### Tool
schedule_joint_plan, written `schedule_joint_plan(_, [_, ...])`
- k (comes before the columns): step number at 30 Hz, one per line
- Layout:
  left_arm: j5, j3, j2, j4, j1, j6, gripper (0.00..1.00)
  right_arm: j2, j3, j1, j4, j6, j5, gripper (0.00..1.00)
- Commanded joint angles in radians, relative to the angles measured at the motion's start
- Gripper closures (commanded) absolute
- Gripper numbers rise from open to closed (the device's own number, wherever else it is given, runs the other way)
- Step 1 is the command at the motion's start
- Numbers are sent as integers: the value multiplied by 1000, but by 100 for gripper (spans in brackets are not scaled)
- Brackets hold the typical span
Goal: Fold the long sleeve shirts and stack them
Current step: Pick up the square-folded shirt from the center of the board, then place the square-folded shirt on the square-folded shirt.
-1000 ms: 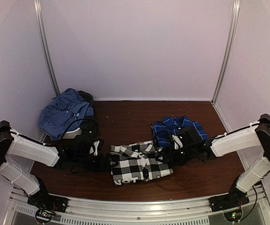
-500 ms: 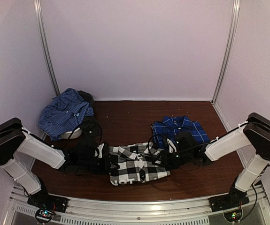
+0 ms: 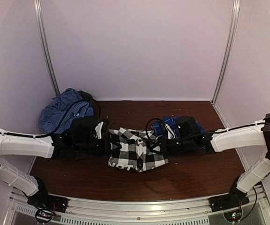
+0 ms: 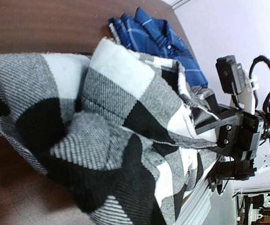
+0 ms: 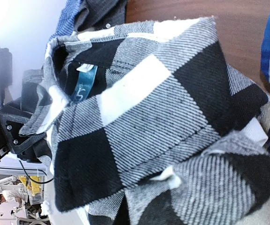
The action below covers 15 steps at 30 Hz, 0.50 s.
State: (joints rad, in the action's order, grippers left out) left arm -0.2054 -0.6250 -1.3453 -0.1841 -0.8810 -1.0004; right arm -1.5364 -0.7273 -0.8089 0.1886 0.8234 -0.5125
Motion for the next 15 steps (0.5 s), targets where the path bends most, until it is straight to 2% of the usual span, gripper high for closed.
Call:
schedule_joint_plan(1, [96, -204, 48, 174, -4, 120, 100, 112, -95, 46, -145, -69, 25, 100])
schedule_joint_plan(4, [115, -289, 4, 239, 5, 168, 100, 166, -147, 107, -248, -114, 49, 100])
schedule_joint_plan(8, [86, -408, -96, 220, 30, 210, 100, 204, -226, 220, -393, -204, 72, 100])
schedule_joint_plan(15, [-4, -791, -432, 248, 50, 304, 100, 192, -339, 463, -610, -370, 71, 100])
